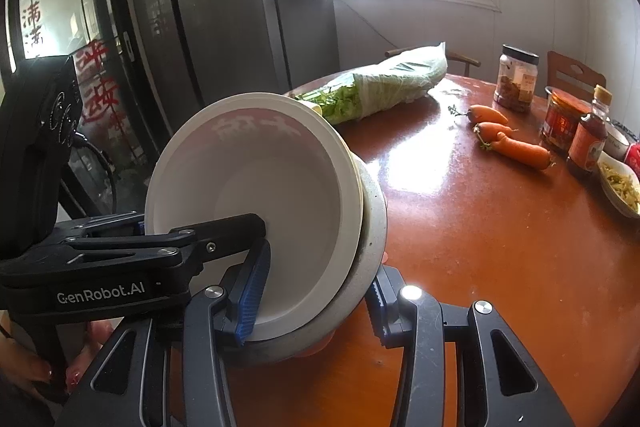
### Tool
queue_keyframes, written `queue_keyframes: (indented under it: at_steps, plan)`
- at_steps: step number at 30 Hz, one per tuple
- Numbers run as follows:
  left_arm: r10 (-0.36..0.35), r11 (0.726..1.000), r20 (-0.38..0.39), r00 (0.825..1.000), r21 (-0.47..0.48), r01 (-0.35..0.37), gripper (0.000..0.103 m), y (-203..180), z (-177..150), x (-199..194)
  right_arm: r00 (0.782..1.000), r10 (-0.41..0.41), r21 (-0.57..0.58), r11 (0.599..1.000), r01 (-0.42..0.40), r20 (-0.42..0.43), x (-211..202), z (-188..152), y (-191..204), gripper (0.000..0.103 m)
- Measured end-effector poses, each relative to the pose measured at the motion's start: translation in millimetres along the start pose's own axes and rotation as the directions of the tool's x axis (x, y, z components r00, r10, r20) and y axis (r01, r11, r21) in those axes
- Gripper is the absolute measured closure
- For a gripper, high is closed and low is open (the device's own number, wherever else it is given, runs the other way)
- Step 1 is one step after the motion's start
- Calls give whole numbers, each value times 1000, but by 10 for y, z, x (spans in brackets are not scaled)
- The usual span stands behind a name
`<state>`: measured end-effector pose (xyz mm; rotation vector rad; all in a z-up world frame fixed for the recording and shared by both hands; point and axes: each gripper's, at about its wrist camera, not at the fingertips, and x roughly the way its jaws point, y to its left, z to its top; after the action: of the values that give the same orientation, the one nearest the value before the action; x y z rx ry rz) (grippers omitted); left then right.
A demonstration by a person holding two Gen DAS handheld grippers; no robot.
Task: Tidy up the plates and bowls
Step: 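Lift the nested bowl stack with the left gripper toward the silver tray, then lower the bowl stack onto the silver tray on the pink plate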
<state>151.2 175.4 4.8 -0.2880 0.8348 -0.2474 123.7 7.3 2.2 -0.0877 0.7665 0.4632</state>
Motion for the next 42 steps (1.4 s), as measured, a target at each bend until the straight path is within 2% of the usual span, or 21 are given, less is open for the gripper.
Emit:
queue_keyframes:
  at_steps: [10,28,35,39,42]
  plan:
    - [9,1000,-21,1000,-14,-9,41,83,-20,71,999,11,8,1000,-11,-31,129,-4,6,57]
    - [30,1000,-12,999,3,-30,41,63,-17,68,1000,-7,5,1000,7,-27,141,-22,21,55]
    - [69,998,-4,998,8,-68,40,74,6,32,1000,-28,-11,1000,28,-1,97,-13,39,55]
    - [83,996,4,997,23,-83,39,62,11,7,999,-46,-29,999,46,17,61,-10,63,51]
    - [79,997,1,997,22,-79,39,70,9,4,999,-47,-30,998,48,16,54,-3,58,51]
